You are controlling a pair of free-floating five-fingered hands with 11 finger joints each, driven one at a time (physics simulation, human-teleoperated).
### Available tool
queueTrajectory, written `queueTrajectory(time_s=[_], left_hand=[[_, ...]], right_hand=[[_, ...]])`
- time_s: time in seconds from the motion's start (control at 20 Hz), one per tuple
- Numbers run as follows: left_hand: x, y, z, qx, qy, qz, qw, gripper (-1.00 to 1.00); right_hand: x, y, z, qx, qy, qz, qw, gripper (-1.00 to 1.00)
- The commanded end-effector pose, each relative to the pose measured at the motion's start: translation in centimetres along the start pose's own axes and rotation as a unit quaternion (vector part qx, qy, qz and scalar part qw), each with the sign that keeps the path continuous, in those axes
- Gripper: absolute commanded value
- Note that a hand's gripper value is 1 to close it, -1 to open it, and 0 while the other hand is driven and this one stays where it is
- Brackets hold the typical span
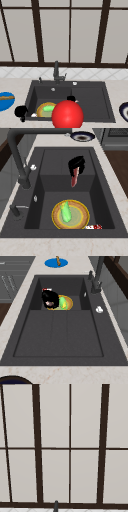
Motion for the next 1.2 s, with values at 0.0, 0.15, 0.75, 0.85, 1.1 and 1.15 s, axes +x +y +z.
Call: queueTrajectory(time_s=[0.0, 0.15, 0.75, 0.85, 1.1, 1.15], left_hand=[[0.0, 0.0, 0.0, 0.0, 0.0, 0.0, 1.0, 0.0], [0.0, 0.0, 0.0, 0.0, 0.0, 0.0, 1.0, 0.0], [0.0, 0.0, 0.0, 0.0, 0.0, 0.0, 1.0, 0.0], [0.0, 0.0, 0.0, 0.0, 0.0, 0.0, 1.0, 0.0], [0.0, 0.0, 0.0, 0.0, 0.0, 0.0, 1.0, 0.0], [0.0, 0.0, 0.0, 0.0, 0.0, 0.0, 1.0, 0.0]], right_hand=[[3.1, 0.5, -0.2, 0.0, 0.0, 0.001, 1.0, 1.0], [4.8, 0.2, -0.1, 0.003, 0.031, 0.047, 0.9984, 1.0], [13.3, -4.4, 2.1, 0.028, 0.052, 0.056, 0.9967, 1.0], [14.9, -3.5, 2.3, 0.021, 0.052, 0.058, 0.9968, 1.0], [18.8, -2.2, 3.1, -0.002, 0.048, 0.062, 0.9969, 1.0], [19.5, -2.0, 3.3, -0.002, 0.046, 0.063, 0.997, 1.0]])
